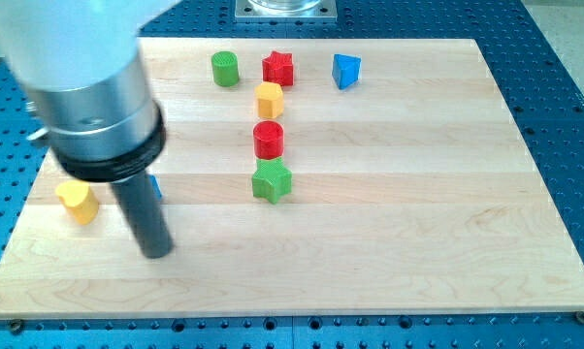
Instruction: Slide the blue cube to the left of the green circle
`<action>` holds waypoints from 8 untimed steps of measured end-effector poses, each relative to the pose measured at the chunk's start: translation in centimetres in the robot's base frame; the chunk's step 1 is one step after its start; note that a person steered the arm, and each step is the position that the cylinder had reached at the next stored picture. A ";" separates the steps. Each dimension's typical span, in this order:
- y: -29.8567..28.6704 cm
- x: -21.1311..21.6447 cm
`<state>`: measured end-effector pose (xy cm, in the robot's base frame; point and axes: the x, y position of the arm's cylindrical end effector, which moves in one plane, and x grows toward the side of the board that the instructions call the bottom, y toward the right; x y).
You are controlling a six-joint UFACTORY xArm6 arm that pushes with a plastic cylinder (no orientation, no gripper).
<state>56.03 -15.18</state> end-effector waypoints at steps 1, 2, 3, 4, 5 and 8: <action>0.4 -2.8; 2.0 -6.8; 3.0 -7.2; -0.3 -5.0; -4.7 -3.7; -2.4 -13.4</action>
<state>42.67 -17.59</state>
